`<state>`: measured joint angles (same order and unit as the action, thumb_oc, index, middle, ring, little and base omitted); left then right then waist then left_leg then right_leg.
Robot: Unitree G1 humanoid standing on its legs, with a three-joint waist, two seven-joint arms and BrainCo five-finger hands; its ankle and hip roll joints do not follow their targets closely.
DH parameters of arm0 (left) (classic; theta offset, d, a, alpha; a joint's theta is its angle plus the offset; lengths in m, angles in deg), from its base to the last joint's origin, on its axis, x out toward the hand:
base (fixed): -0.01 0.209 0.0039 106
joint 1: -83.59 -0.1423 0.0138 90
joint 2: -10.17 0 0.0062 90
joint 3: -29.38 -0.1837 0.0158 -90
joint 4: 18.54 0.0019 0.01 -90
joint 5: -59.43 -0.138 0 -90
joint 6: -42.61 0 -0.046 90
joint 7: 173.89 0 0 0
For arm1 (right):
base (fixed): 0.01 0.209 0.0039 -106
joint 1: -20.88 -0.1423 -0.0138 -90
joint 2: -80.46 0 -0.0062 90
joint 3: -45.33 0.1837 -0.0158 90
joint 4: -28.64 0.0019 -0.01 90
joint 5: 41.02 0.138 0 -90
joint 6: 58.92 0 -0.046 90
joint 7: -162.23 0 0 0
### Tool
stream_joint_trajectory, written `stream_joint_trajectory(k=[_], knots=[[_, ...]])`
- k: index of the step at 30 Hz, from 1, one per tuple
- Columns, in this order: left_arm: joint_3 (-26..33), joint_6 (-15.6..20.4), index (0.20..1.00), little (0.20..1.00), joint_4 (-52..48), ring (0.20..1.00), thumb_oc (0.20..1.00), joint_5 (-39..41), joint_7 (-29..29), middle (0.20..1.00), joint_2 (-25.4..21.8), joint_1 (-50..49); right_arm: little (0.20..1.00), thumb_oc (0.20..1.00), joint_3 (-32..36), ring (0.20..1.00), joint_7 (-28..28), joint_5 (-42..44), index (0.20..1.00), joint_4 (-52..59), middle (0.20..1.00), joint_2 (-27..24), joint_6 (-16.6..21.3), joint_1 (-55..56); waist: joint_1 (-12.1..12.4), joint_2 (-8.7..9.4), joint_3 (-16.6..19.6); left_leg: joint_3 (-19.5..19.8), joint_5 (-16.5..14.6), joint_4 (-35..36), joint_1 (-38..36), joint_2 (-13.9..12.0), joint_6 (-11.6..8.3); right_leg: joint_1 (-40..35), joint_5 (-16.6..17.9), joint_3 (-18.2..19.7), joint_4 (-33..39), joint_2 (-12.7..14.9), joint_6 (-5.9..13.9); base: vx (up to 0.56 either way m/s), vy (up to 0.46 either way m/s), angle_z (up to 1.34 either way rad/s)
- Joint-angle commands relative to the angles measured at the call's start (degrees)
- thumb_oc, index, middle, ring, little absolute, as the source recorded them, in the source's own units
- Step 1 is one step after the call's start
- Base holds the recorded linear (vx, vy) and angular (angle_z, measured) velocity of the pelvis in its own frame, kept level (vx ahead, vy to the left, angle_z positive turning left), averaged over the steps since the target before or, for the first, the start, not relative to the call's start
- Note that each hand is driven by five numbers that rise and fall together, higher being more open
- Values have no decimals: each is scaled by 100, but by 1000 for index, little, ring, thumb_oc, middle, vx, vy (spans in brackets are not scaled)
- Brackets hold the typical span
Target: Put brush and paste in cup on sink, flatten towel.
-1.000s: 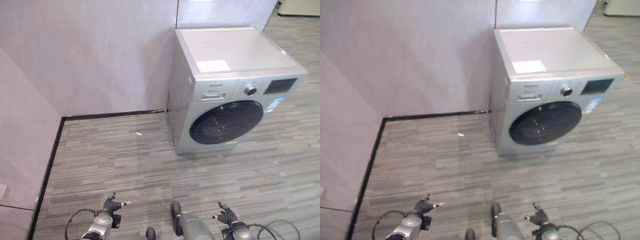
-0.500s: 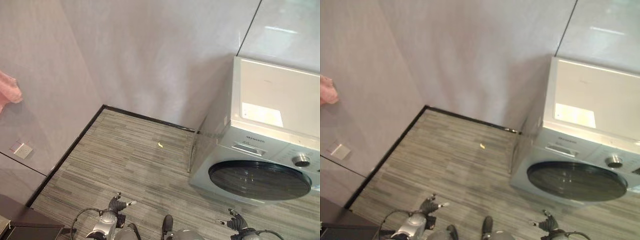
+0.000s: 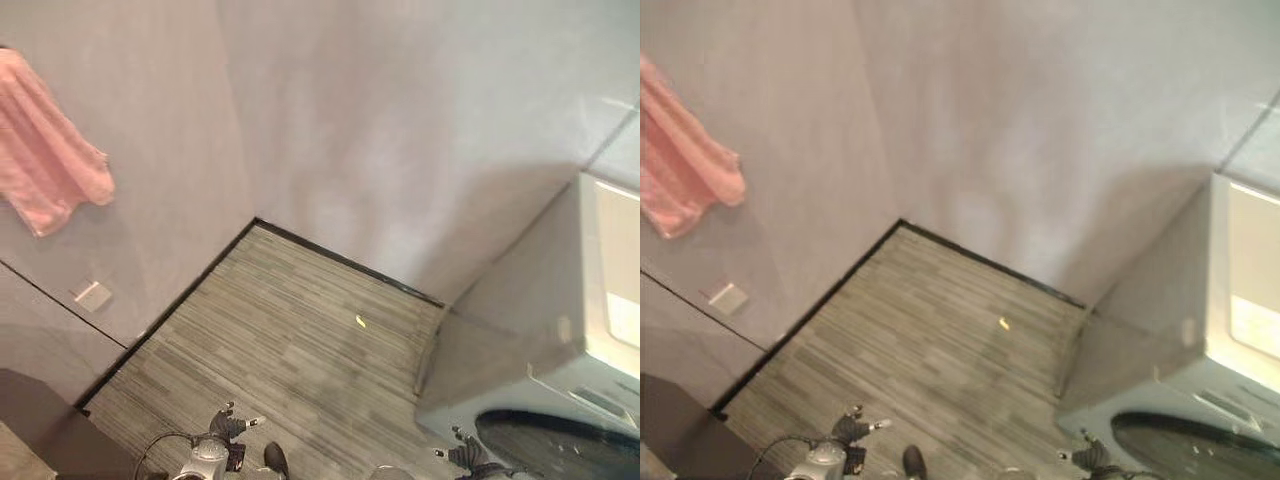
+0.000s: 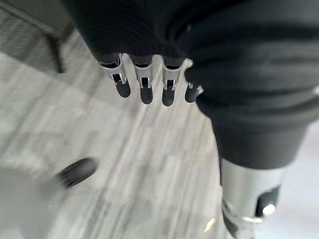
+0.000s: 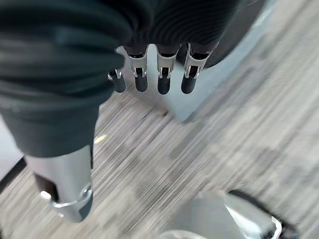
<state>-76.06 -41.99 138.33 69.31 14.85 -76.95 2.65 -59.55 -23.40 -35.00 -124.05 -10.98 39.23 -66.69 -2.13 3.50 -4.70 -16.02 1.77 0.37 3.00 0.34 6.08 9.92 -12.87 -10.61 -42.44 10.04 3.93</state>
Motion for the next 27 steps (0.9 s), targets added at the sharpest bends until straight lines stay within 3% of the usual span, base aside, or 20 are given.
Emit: stream_joint_trajectory(k=[1,4,8,11,14,17,20,22,23,24,26,27], knots=[[6,174,1000,1000,-113,1000,1000,-335,153,1000,-156,129,1000,1000,-95,1000,38,119,1000,204,1000,-90,155,-163,-86,-195,-65,260,-224,-519,274,91,-244,-71,1287,597,1072,-473,184,274,66,88],[-70,181,1000,1000,-96,1000,1000,-358,152,1000,-139,181,1000,1000,-172,1000,69,113,1000,233,1000,-116,189,-128,-196,-221,-132,564,-320,-509,90,187,-286,256,1011,701,1476,-676,115,218,12,62],[-159,223,1000,1000,-101,1000,1000,-396,148,1000,-118,287,1000,1000,-223,1000,63,43,1000,254,1000,-220,201,-127,-437,-115,-283,1008,-533,-643,-107,379,-393,812,1400,1342,2339,-967,243,228,-81,75],[-174,248,1000,1000,-20,1000,1000,-407,161,1000,-97,324,1000,1000,-244,1000,72,-6,1000,203,1000,-251,191,-134,-524,-31,-312,1188,-656,-720,-210,469,-446,902,1604,1451,2769,-1002,299,172,-90,81],[-185,235,1000,1000,149,1000,1000,-411,149,1000,-49,309,1000,1000,-213,1000,113,122,1000,-55,1000,-229,214,-140,-545,78,-228,1446,-777,-993,-181,511,-518,474,1567,1727,2952,-1110,221,219,-182,88],[3,236,1000,1000,335,1000,1000,-103,102,1000,38,212,1000,1000,-165,1000,201,295,1000,-267,1000,-241,222,-162,-465,114,-69,1506,-753,-1391,-96,371,-708,157,1440,1479,3171,-1147,81,297,-294,63],[7,241,1000,1000,302,1000,1000,-4,112,1000,61,215,1000,1000,-117,1000,150,321,1000,-323,1000,-299,234,-186,-443,148,-130,1431,-525,-2097,243,272,-888,-49,1342,1279,3229,-1104,-34,94,-135,73],[-42,250,1000,1000,259,1000,1000,60,174,1000,73,296,1000,1000,-44,1000,97,418,1000,-348,1000,-332,240,-215,-454,193,-224,1042,-356,-2499,572,102,-949,-181,1282,1045,3282,-1014,-99,76,-138,78],[-57,251,1000,1000,223,1000,1000,119,215,1000,61,363,1000,1000,-1,1000,53,515,1000,-371,1000,-339,241,-218,-475,190,-260,468,-394,-2285,748,-210,-864,-311,1179,830,3361,-938,-115,142,-115,67],[-62,245,1000,1000,224,1000,1000,104,224,1000,47,387,1000,1000,-6,1000,45,529,1000,-377,1000,-321,234,-202,-490,177,-216,292,-460,-1929,782,-306,-805,-339,1143,717,3440,-889,-98,125,-66,82],[-58,249,1000,1000,211,1000,1000,94,235,1000,31,384,1000,1000,-8,1000,31,516,1000,-386,1000,-322,227,-199,-488,152,-184,246,-456,-1621,826,-314,-768,-371,1111,675,3501,-861,-68,137,37,77],[-38,266,1000,1000,236,1000,1000,67,259,1000,15,367,1000,1000,-36,1000,24,469,1000,-480,1000,-315,221,-209,-439,69,-144,224,-186,-1166,998,-399,-809,-445,1068,653,3581,-882,-34,252,106,46]])
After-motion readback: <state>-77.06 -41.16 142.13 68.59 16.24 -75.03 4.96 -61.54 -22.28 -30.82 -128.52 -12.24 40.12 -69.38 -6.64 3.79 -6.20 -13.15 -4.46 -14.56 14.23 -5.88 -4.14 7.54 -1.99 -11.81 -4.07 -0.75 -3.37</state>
